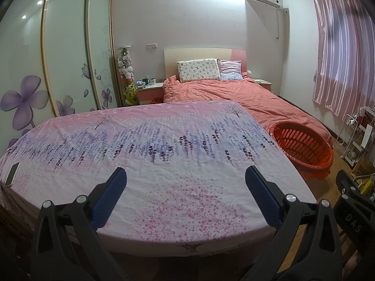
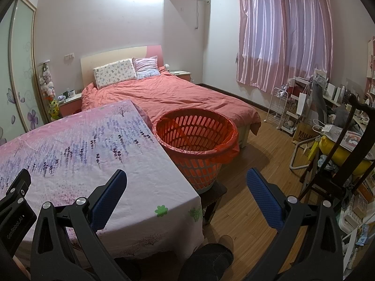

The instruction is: Collect trash

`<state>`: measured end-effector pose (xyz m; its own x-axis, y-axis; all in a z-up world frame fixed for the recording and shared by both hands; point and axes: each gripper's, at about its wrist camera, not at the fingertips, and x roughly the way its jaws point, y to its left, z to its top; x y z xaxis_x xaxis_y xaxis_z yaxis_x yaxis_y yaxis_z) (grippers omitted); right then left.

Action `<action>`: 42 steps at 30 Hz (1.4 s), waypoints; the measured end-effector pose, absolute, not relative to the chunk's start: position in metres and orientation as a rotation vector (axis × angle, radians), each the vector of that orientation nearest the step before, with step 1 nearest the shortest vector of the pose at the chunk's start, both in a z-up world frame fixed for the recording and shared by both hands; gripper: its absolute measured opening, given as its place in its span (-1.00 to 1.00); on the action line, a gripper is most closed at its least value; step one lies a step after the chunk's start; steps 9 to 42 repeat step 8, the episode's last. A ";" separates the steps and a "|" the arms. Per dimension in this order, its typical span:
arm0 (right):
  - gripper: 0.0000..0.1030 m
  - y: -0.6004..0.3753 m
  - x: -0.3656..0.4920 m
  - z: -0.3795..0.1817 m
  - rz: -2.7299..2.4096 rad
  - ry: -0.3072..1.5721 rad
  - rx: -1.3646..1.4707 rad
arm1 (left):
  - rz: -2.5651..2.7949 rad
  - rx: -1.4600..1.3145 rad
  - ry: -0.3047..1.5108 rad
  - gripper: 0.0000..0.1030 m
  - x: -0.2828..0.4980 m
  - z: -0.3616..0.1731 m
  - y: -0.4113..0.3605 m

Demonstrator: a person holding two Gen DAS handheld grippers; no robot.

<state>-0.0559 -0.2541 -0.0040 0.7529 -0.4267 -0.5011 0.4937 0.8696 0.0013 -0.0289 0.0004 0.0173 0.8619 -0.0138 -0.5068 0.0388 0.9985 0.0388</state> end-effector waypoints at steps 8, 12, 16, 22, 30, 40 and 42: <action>0.96 -0.255 -0.054 -0.003 -0.505 0.514 0.136 | -0.034 0.046 0.535 0.92 -0.027 0.018 0.003; 0.96 -0.255 -0.054 -0.003 -0.505 0.514 0.136 | -0.034 0.046 0.535 0.92 -0.027 0.018 0.003; 0.96 -0.255 -0.054 -0.003 -0.505 0.514 0.136 | -0.034 0.046 0.535 0.92 -0.027 0.018 0.003; 0.96 -0.255 -0.054 -0.003 -0.505 0.514 0.136 | -0.034 0.046 0.535 0.92 -0.027 0.018 0.003; 0.96 -0.255 -0.054 -0.003 -0.505 0.514 0.136 | -0.034 0.046 0.535 0.92 -0.027 0.018 0.003; 0.96 -0.255 -0.054 -0.003 -0.505 0.514 0.136 | -0.034 0.046 0.535 0.92 -0.027 0.018 0.003; 0.96 -0.255 -0.054 -0.003 -0.505 0.514 0.136 | -0.034 0.046 0.535 0.92 -0.027 0.018 0.003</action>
